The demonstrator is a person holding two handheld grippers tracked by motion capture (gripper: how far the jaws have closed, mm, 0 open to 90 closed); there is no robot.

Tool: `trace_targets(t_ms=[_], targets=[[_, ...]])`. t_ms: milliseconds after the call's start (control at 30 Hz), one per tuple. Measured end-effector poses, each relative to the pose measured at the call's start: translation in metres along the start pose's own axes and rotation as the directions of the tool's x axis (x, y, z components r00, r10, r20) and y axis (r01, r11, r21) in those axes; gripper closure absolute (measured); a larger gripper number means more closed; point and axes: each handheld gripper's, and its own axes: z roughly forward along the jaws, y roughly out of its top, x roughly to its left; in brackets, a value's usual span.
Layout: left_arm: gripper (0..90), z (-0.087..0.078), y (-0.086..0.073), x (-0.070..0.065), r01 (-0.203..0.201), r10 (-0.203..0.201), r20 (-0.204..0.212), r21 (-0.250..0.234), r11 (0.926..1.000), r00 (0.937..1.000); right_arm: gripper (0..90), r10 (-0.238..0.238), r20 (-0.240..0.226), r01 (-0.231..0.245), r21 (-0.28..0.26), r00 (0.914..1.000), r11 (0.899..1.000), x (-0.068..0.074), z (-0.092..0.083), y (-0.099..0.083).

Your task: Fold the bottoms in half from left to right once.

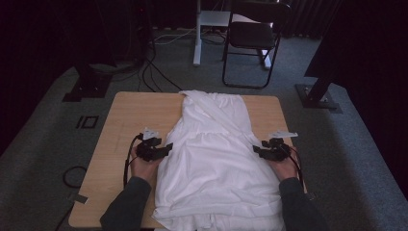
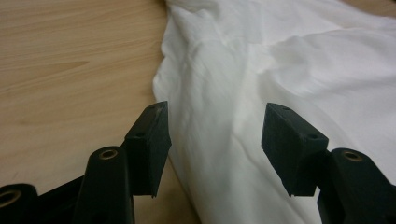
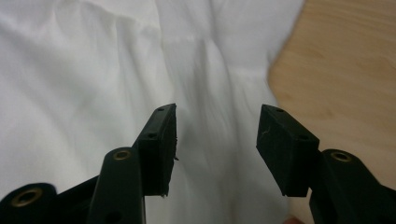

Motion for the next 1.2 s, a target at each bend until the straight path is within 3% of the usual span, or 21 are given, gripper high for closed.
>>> trace_targets(t_ms=[67,133,333,367,400,467,500,533,567,600,633,767,867,1100,1133,1200], targets=[[42.4,0.014,0.006,0.002,-0.005,0.005,-0.02,0.017,0.9998,0.9998,48.0,-0.005,-0.011,0.005,-0.011,0.9999,1.0,0.001,0.008,0.009],[42.9,0.024,0.01,0.006,0.016,-0.016,-0.019,0.03,0.9994,0.9997,48.7,-0.001,-0.023,0.001,-0.011,0.9997,1.0,0.001,0.018,0.019],[44.4,0.05,0.013,0.013,0.047,-0.045,-0.029,0.081,0.9956,0.9986,44.2,-0.008,-0.059,0.01,0.031,0.9982,0.999,0.003,0.053,0.039],[44.5,0.052,0.012,0.014,0.052,-0.049,-0.031,0.086,0.995,0.9983,45.2,-0.013,-0.044,0.016,0.069,0.999,0.997,0.003,0.062,0.04],[45.0,0.055,0.011,0.016,0.054,-0.051,-0.031,0.097,0.9939,0.9982,52.1,-0.019,-0.032,0.022,0.096,0.9993,0.995,0.003,0.066,0.04],[48.2,0.056,0.009,0.019,0.061,-0.06,-0.02,0.091,0.9939,0.998,71.9,-0.048,0.033,0.043,0.138,0.9983,0.989,0.001,0.071,0.04],[53.6,0.055,0.01,0.02,0.056,-0.054,-0.015,0.1,0.9934,0.9984,80.3,-0.034,0.088,0.022,0.134,0.9956,0.991,-0.001,0.07,0.041],[62.9,0.054,0.01,0.02,0.05,-0.049,-0.014,0.107,0.993,0.9987,85.1,0.012,0.149,-0.027,0.098,0.9887,0.995,-0.006,0.065,0.041],[70.3,0.054,0.01,0.02,0.05,-0.049,-0.014,0.107,0.993,0.9987,85.1,0.012,0.149,-0.027,0.098,0.9887,0.995,-0.006,0.065,0.041],[70.3,0.054,0.009,0.02,0.036,-0.037,-0.001,0.12,0.9921,0.9993,86.3,0.037,0.183,-0.052,0.078,0.9825,0.996,-0.01,0.061,0.042],[80.9,0.053,0.009,0.02,0.033,-0.033,0.003,0.121,0.9922,0.9994,87.0,0.08,0.225,-0.097,0.067,0.971,0.993,-0.018,0.058,0.041],[85.9,0.051,0.007,0.019,0.017,-0.016,-0.005,0.115,0.9932,0.9999,86.9,0.055,0.229,-0.085,0.123,0.972,0.989,-0.019,0.068,0.031],[86.2,0.043,-0.001,0.021,0.009,-0.009,-0.005,0.102,0.9947,1.0,86.9,0.068,0.211,-0.093,0.11,0.9751,0.99,-0.018,0.067,0.024],[86.0,0.011,-0.033,0.015,-0.005,0.004,0.01,0.073,0.9973,0.9999,87.0,0.054,0.12,-0.066,0.096,0.9913,0.993,-0.007,0.041,-0.003],[85.9,0.005,-0.039,0.012,-0.013,0.012,0.015,0.069,0.9975,0.9998,87.2,0.059,0.113,-0.07,0.098,0.9918,0.993,-0.001,0.03,-0.014],[85.7,-0.006,-0.05,0.008,-0.013,0.012,0.028,0.065,0.9978,0.9995,87.3,0.058,0.108,-0.069,0.098,0.9924,0.993,0.003,0.024,-0.02]])
